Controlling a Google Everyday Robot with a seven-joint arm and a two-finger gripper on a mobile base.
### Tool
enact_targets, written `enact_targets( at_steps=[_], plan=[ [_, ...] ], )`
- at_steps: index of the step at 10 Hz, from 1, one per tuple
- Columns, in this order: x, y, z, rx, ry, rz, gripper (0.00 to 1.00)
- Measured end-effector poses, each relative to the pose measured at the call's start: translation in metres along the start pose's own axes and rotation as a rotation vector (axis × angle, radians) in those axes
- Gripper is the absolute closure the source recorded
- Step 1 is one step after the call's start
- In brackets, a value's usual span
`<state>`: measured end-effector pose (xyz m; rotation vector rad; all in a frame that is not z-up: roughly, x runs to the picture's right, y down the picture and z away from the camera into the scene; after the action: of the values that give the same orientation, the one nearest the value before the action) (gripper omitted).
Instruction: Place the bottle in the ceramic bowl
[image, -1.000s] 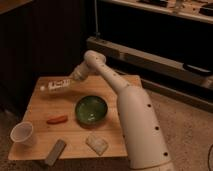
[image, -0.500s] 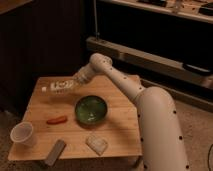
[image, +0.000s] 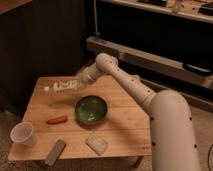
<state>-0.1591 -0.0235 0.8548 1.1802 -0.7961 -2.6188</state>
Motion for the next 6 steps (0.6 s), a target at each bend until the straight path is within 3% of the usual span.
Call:
enact_targets(
  at_steps=[2,4,6],
  plan=[
    [-0.002,-0.009,-0.016,-0.004,0.005,0.004,0.77],
    [-0.004,-0.020,-0.031,-0.005,0.010,0.008,0.93],
    [-0.013,-0.026,-0.033,-0.017,0.010,0.013,0.95]
  ],
)
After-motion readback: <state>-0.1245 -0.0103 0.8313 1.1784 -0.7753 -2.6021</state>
